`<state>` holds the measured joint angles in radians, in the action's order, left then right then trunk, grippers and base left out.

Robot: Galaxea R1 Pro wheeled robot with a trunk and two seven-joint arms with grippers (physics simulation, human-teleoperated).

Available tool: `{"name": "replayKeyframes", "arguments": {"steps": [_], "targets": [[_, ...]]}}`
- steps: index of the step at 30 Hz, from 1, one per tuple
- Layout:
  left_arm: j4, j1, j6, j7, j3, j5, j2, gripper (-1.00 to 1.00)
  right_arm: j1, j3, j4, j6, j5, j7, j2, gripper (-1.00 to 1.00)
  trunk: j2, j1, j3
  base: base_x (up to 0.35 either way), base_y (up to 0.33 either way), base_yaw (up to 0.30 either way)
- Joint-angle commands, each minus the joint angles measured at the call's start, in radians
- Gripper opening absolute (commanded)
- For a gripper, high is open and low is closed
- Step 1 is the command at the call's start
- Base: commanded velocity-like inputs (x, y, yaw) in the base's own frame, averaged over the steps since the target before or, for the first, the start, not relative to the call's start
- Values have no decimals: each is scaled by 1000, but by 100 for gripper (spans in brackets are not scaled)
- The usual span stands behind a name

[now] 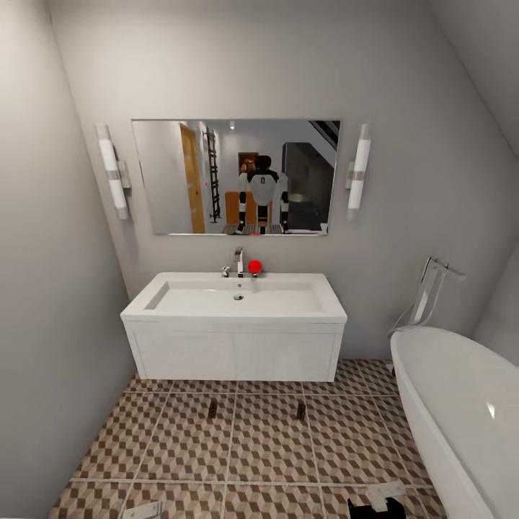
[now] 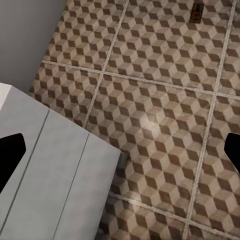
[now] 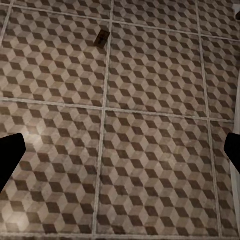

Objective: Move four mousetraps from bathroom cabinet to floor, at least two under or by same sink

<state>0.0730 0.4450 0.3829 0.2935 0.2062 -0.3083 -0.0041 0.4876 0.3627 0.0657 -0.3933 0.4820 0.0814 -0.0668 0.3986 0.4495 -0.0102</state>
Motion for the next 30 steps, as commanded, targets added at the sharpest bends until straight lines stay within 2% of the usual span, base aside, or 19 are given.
{"name": "replayKeyframes", "arguments": {"steps": [1,20,30], "targets": [[4,1,5,1,8,-6,-1,100,2,5,5,-6,11,8,-1,100,1,1,-1,0,0,0],[4,1,5,1,8,-6,-1,100,2,5,5,-5,11,8,-1,100,1,1,-1,0,0,-4],[4,1,6,0,7,-6,0,100,2,5,5,-5,11,8,-1,100,1,1,2,0,0,-208]]}}
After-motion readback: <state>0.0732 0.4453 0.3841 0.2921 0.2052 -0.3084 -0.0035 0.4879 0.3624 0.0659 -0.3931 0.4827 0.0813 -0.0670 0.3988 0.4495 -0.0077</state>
